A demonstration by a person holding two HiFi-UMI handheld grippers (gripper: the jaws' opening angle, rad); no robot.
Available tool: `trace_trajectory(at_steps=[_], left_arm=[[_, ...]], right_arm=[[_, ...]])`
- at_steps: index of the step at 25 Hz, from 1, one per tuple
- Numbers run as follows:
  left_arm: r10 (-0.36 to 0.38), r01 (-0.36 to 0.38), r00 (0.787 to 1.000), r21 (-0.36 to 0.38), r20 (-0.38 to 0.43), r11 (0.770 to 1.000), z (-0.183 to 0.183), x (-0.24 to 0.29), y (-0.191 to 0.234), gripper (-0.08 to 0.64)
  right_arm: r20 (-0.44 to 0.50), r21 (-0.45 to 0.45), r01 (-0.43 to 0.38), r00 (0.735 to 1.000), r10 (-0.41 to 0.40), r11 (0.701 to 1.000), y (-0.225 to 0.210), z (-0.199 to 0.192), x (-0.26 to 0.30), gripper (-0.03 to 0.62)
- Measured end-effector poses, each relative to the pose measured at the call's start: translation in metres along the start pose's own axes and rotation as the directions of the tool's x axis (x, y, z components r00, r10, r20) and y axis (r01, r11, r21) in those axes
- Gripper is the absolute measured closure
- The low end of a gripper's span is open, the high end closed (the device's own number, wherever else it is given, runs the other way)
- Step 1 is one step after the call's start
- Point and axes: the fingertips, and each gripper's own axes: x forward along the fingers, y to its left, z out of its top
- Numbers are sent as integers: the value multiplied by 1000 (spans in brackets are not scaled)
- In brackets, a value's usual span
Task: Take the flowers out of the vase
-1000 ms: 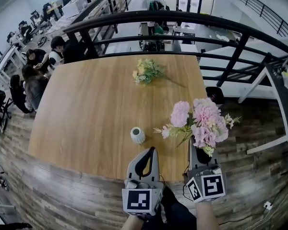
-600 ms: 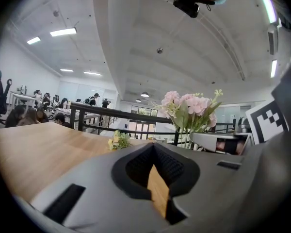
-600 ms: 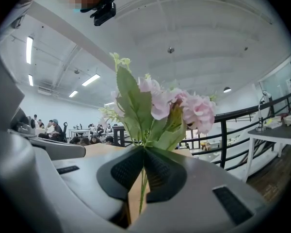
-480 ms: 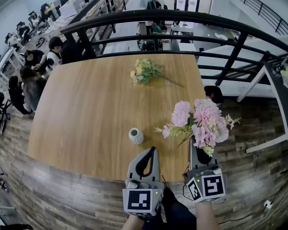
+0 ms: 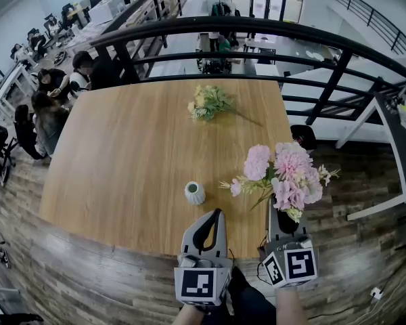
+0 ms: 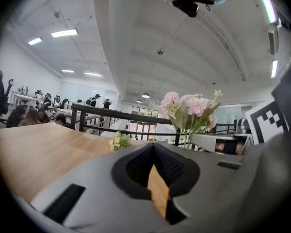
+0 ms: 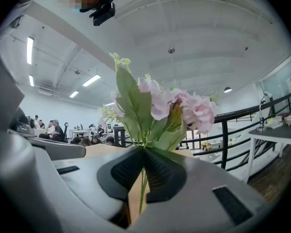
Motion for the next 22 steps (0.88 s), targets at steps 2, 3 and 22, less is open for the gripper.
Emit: trace_trajectory(at_steps=[2, 3, 22], left_arm=[[4, -4, 1000, -1, 3, 1000, 1, 0, 0, 528], [6, -6, 1000, -1, 4, 1000, 1, -1, 0, 528], [21, -21, 1000, -5, 18, 1000, 5, -7, 4, 528]], right_arm=[[-3, -5, -2, 1000, 2, 1000, 1, 1, 0, 574], [-4, -6, -3, 1000, 3, 1000, 1, 1, 0, 574], [-2, -13, -12, 1000, 12, 1000, 7, 7, -1, 574]])
